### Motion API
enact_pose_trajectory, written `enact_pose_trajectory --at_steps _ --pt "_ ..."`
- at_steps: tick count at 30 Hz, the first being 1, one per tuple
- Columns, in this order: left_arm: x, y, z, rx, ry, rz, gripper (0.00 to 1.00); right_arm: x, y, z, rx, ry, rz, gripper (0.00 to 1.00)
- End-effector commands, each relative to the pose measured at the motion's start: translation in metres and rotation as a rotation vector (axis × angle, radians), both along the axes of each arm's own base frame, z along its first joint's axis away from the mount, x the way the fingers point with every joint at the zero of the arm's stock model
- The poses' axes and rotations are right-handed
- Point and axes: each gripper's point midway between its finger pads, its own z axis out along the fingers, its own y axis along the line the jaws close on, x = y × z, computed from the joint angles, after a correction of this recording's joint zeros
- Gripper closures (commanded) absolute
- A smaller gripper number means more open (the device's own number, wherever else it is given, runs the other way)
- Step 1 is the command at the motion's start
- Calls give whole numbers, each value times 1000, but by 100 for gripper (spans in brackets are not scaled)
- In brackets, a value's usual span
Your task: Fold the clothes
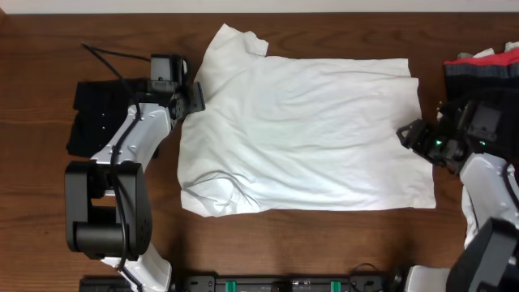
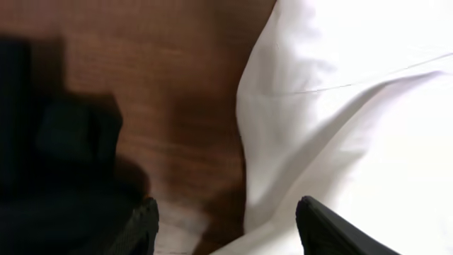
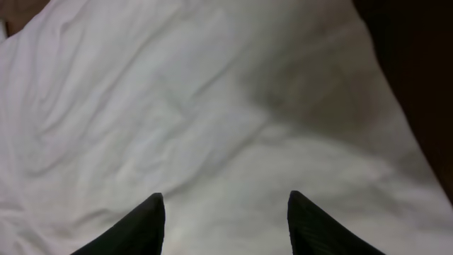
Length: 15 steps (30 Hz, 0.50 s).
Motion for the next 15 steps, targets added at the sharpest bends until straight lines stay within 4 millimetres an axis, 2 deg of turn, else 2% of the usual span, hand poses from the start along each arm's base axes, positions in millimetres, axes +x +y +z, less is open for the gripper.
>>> enact_pose_trajectory --at_steps 1,3,5,7,11,15 --pt "-3 -1 -6 -16 28 -1 39 5 10 -11 17 8 41 47" --pt "-8 -2 -9 -20 52 -5 39 7 8 -22 1 25 38 52" --pt "-13 -1 -12 -18 75 -5 39 10 -1 -38 -38 64 -10 63" --pt "-17 0 -14 -17 94 -3 39 11 -10 -51 -64 98 -62 65" --pt "-25 1 -15 -15 125 -1 39 13 -16 -72 -81 128 -80 71" --pt "-30 2 -9 -15 133 0 38 -4 -40 -99 -186 247 -179 82"
